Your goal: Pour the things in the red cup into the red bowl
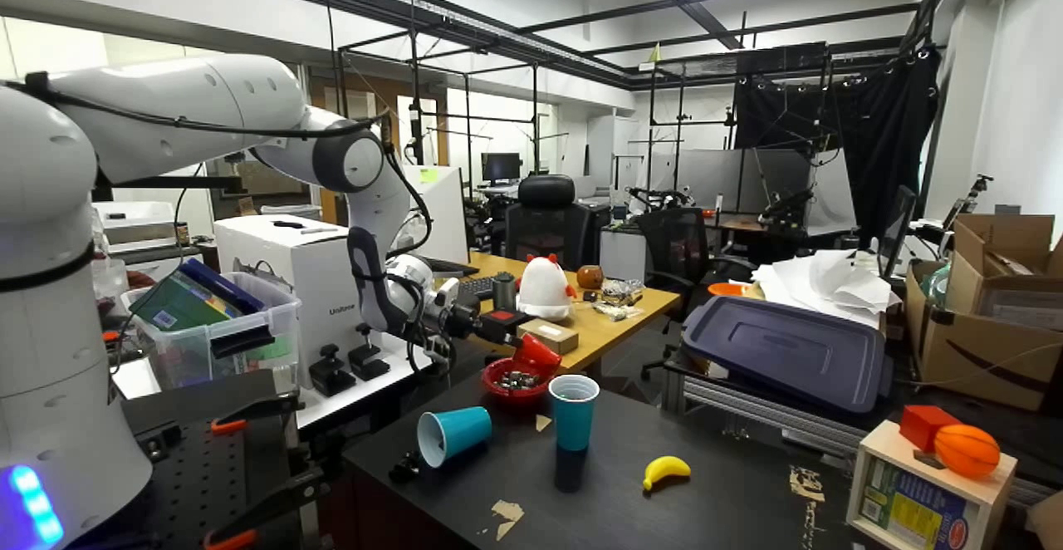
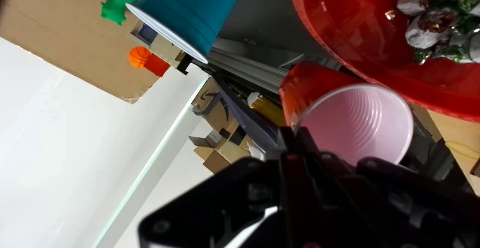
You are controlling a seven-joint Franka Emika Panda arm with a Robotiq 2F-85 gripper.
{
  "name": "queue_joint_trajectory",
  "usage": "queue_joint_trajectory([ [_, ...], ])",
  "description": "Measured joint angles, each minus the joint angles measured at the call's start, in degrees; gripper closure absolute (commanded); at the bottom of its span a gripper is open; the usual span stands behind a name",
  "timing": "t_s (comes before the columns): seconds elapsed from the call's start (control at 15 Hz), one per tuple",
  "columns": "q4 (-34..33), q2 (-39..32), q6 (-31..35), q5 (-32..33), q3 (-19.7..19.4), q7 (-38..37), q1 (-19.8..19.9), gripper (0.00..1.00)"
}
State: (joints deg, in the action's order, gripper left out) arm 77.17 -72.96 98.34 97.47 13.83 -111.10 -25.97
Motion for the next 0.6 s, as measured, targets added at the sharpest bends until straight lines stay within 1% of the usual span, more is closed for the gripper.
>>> queue_joint_trajectory([
  [0.4, 0.0, 0.0, 0.7, -1.6, -0.1, -2.2, 0.1, 0.99],
  [0.6, -0.1, 0.0, -0.2, -2.5, -0.3, -4.2, 0.0, 0.99],
])
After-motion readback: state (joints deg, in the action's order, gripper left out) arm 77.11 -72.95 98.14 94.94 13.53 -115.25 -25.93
